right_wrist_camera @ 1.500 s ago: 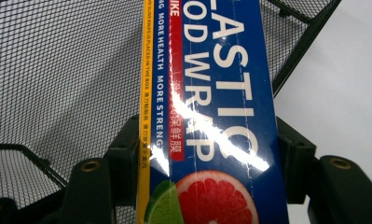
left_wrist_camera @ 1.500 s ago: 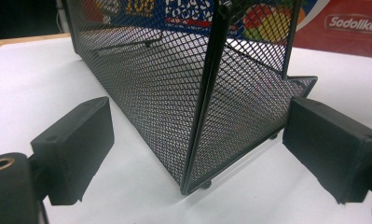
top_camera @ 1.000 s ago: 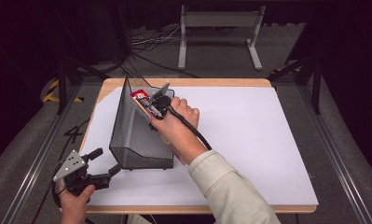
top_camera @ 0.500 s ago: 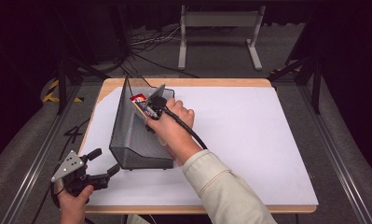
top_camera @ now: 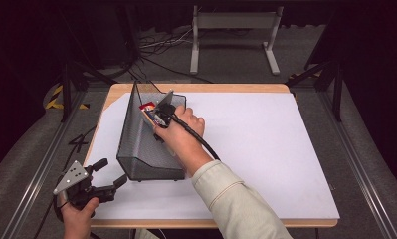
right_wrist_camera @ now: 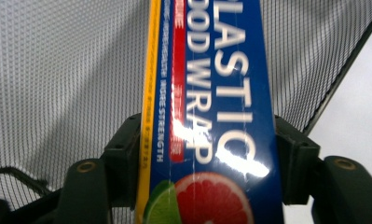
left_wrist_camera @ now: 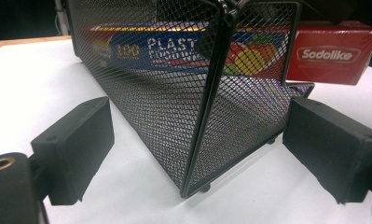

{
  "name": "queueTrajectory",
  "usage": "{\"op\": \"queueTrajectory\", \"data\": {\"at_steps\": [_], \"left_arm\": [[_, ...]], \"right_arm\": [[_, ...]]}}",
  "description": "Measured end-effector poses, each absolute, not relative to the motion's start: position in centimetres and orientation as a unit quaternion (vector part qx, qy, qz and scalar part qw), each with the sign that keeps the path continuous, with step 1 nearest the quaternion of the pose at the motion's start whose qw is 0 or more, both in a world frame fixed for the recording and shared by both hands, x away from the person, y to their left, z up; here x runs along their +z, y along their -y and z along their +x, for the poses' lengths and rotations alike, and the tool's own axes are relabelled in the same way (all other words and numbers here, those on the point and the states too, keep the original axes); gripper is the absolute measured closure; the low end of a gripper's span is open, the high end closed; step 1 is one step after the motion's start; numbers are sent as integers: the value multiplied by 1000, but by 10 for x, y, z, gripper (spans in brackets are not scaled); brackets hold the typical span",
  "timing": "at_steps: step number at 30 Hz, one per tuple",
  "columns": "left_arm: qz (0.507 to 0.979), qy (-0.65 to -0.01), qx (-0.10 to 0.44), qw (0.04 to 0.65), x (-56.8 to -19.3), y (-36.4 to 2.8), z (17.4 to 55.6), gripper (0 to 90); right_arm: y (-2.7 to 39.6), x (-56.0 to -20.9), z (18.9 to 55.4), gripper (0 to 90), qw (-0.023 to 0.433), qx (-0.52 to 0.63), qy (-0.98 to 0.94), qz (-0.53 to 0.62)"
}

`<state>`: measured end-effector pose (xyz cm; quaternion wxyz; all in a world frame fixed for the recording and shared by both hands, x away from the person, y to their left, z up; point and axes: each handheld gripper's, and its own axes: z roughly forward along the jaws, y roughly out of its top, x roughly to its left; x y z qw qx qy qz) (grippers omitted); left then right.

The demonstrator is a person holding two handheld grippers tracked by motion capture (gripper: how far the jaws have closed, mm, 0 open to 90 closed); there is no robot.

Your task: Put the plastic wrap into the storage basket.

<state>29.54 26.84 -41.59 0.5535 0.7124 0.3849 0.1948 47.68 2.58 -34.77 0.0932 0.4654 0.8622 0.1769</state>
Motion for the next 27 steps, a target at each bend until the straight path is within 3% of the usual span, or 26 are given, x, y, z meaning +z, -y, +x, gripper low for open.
{"op": "queueTrajectory", "data": {"at_steps": [8, 16, 27], "left_arm": [[716, -383, 195, 550, -417, -267, 296, 94], [720, -383, 195, 544, -418, -265, 294, 94], [723, -382, 195, 541, -420, -261, 295, 94]], "right_arm": [[-24, -335, 469, 257, 108, 220, -862, 443], [-13, -318, 457, 236, 115, 259, -861, 421], [56, -298, 428, 225, 158, 353, -841, 378]]}}
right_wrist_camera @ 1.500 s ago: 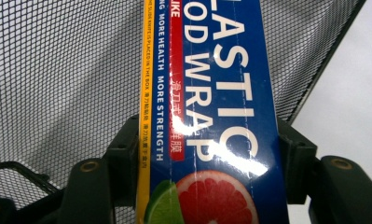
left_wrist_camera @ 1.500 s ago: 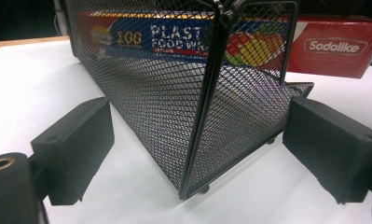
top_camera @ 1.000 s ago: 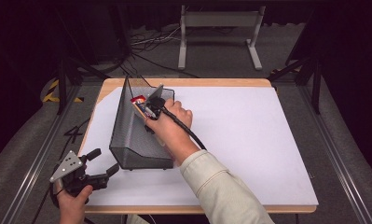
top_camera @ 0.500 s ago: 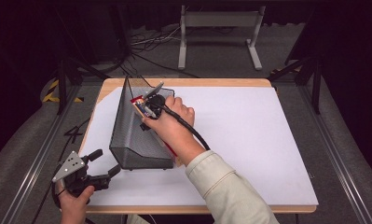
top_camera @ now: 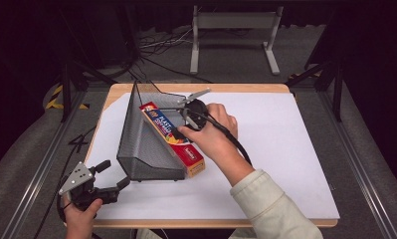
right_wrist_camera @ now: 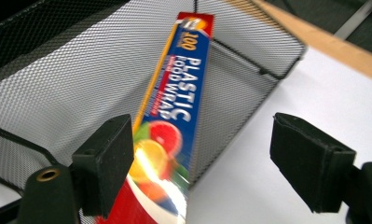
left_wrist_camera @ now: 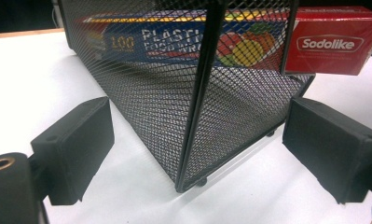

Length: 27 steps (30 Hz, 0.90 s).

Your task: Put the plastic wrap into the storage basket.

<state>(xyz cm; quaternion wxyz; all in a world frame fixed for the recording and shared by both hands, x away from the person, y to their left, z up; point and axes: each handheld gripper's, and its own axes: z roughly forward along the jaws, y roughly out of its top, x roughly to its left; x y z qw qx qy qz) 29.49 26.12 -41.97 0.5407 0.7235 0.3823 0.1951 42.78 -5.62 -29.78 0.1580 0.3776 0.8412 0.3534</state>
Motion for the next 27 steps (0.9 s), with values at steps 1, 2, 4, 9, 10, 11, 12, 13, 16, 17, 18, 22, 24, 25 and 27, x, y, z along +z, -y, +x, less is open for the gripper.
{"op": "queueTrajectory", "data": {"at_steps": [1, 2, 4, 9, 10, 11, 12, 13, 16, 17, 18, 22, 24, 25, 27], "left_arm": [[725, -382, 194, 539, -420, -261, 295, 94], [725, -382, 194, 539, -420, -261, 295, 94], [727, -381, 195, 537, -420, -260, 295, 94], [726, -382, 195, 537, -420, -259, 296, 94], [726, -381, 195, 538, -420, -260, 296, 94], [726, -382, 194, 537, -420, -260, 296, 94], [726, -383, 194, 537, -420, -260, 296, 94], [725, -384, 194, 538, -420, -261, 296, 94], [725, -385, 194, 538, -420, -261, 297, 94], [726, -384, 194, 537, -420, -261, 297, 94], [726, -384, 194, 536, -420, -260, 297, 94], [727, -388, 197, 531, -421, -259, 298, 94], [727, -391, 196, 529, -421, -260, 298, 93], [727, -391, 196, 529, -421, -260, 298, 93], [727, -391, 196, 530, -421, -260, 298, 93]], "right_arm": [[64, -297, 426, 230, 166, 357, -840, 373], [64, -297, 426, 230, 166, 357, -840, 373], [80, -295, 420, 236, 175, 371, -835, 366], [121, -290, 408, 246, 180, 411, -816, 363], [129, -290, 407, 246, 178, 417, -813, 365], [136, -289, 405, 246, 178, 422, -809, 367], [144, -288, 403, 247, 178, 427, -806, 370], [152, -288, 402, 248, 182, 433, -802, 369], [179, -287, 396, 248, 185, 447, -790, 378], [187, -287, 394, 248, 188, 449, -786, 380], [194, -286, 393, 248, 191, 450, -784, 382], [221, -288, 389, 246, 199, 454, -776, 391], [233, -290, 387, 246, 209, 451, -778, 384], [238, -290, 387, 246, 213, 450, -778, 384], [245, -291, 386, 246, 217, 452, -777, 381]]}}
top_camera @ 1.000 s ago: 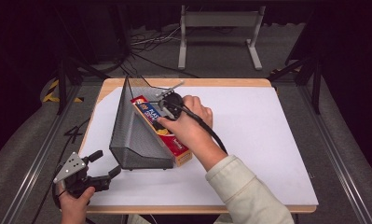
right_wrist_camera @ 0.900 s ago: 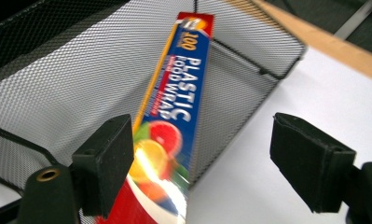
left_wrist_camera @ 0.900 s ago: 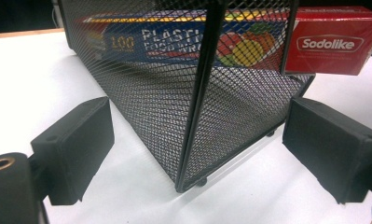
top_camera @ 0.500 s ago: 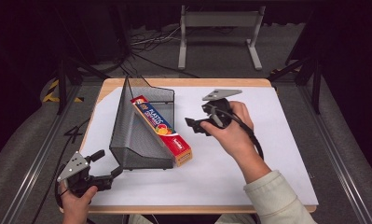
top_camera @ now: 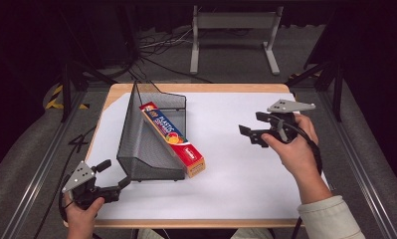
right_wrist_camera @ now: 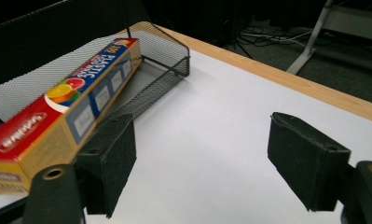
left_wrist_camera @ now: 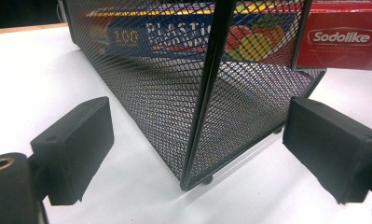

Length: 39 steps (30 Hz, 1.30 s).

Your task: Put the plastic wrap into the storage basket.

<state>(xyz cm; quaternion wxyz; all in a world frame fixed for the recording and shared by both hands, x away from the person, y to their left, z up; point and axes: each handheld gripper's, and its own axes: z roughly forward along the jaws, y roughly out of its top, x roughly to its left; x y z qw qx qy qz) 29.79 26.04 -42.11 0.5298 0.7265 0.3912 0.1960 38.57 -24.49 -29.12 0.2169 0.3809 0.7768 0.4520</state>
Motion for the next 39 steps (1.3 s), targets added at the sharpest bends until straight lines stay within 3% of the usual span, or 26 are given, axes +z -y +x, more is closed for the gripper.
{"op": "queueTrajectory", "data": {"at_steps": [15, 39], "left_arm": [[736, -388, 196, 520, -423, -257, 298, 82], [738, -385, 202, 516, -424, -256, 295, 82]], "right_arm": [[320, -334, 365, 210, 226, 466, -768, 376], [336, -414, 340, 217, 245, 469, -763, 371]]}}
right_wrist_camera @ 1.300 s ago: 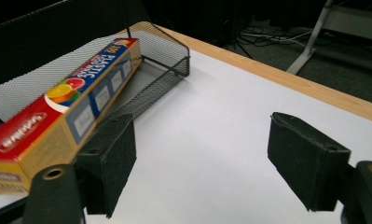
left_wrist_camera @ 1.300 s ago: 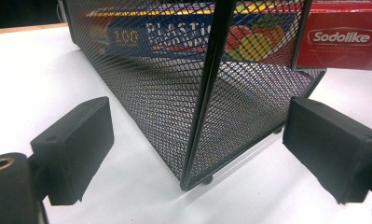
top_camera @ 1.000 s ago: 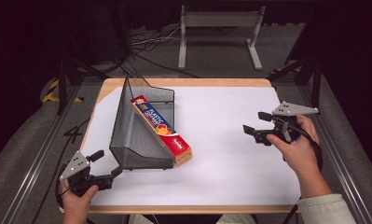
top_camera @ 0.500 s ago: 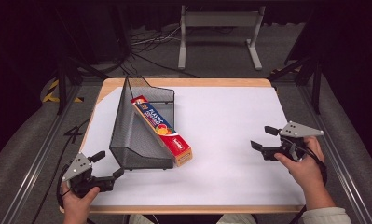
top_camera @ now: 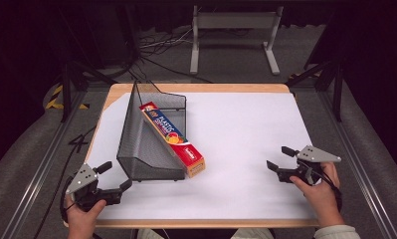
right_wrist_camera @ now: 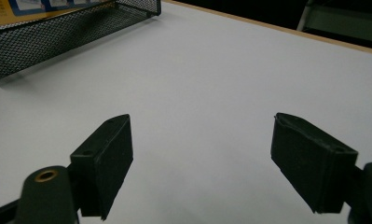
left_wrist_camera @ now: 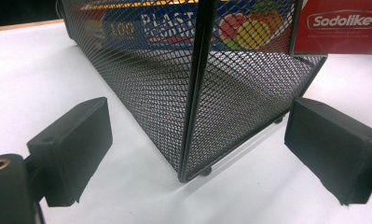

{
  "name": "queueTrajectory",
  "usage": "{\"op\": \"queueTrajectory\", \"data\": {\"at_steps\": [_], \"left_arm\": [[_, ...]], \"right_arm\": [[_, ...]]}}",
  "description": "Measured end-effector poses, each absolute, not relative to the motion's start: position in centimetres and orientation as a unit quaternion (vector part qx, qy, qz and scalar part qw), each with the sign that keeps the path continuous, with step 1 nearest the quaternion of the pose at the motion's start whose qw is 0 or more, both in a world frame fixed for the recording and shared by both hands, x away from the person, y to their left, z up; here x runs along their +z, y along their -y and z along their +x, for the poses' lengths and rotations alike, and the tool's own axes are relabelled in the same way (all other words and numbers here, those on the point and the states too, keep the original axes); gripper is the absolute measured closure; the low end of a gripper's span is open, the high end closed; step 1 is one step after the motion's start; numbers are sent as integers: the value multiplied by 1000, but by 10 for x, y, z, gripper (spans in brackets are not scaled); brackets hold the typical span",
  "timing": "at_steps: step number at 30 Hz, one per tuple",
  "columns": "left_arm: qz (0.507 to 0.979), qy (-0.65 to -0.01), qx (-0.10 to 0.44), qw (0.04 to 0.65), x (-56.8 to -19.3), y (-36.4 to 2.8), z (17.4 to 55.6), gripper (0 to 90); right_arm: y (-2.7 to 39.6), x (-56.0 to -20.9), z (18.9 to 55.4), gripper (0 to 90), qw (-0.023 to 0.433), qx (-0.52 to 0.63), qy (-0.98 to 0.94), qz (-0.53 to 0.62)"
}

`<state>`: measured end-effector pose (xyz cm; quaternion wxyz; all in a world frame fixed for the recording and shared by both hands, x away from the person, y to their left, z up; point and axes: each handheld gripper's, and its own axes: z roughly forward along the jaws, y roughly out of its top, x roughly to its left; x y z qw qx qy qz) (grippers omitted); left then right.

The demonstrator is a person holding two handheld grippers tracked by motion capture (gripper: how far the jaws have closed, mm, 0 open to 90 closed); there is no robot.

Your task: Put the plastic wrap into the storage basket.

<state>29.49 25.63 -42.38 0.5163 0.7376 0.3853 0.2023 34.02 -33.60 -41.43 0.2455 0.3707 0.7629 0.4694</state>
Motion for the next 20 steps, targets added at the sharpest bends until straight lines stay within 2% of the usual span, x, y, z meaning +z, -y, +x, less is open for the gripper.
{"op": "queueTrajectory", "data": {"at_steps": [8, 20], "left_arm": [[742, -383, 192, 516, -428, -255, 299, 82], [747, -378, 184, 514, -430, -253, 301, 82]], "right_arm": [[338, -436, 335, 221, 228, 458, -765, 391], [336, -441, 336, 207, 225, 434, -774, 403]]}}
